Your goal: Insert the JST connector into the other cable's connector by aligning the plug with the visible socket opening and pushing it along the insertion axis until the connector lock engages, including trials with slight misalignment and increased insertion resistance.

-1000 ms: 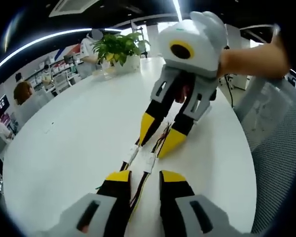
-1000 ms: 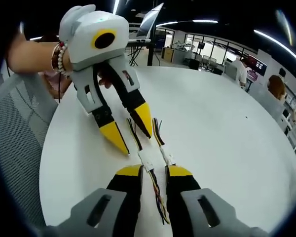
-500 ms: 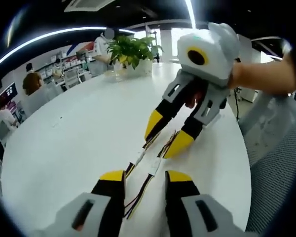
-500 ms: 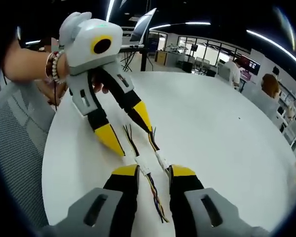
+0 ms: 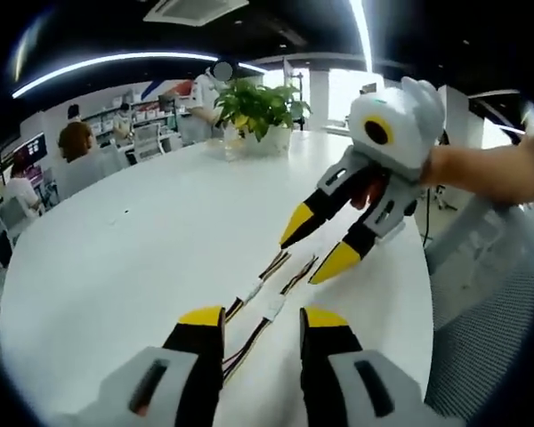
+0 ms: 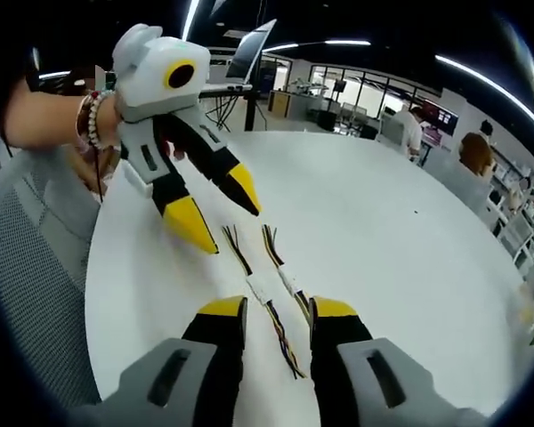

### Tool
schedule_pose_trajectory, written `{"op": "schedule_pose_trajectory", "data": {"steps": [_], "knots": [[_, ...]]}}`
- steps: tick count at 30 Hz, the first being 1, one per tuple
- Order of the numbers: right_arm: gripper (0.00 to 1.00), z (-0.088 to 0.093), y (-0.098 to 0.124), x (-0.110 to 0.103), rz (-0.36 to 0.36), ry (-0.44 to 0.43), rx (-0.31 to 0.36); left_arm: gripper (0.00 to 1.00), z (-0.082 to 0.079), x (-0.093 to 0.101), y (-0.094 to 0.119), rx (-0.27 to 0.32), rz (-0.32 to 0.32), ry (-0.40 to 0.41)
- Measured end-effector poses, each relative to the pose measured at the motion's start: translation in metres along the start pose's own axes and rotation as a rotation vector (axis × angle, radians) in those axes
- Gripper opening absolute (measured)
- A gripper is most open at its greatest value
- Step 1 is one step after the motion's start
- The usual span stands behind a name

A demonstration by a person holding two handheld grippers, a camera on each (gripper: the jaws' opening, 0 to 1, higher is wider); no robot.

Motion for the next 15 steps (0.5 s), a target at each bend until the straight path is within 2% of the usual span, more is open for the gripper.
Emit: {"op": "schedule_pose_trajectory", "data": {"steps": [7, 11, 14, 15], "knots": [[0.24, 0.004, 0.015, 0.002, 0.032, -0.046, 0.002, 0.27, 0.002, -0.001, 0.017, 0.002, -0.038, -0.002], [0.25, 0.005, 0.024, 0.0, 0.049, -0.06, 0.006, 0.28, 0.002, -0.003, 0.028, 0.011, -0.062, 0.019], [0.25, 0.009, 0.03, 0.001, 0.068, -0.076, 0.001, 0.28, 0.004, -0.004, 0.037, 0.004, -0.105, 0.05], [0.25, 0.01, 0.032, 0.001, 0.076, -0.076, -0.002, 0.28, 0.004, -0.001, 0.042, 0.013, -0.098, 0.045]]}}
Point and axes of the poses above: the point that each gripper's makers call its tool centre point, and the gripper's own axes: y roughly backward along the fingers, x roughly to its right, z roughly out of its underside, the point moved 5 cm from there along y, roughly backward along the fingers, and after that the axes turned 6 degrees about -x, right-handed, at the moved point
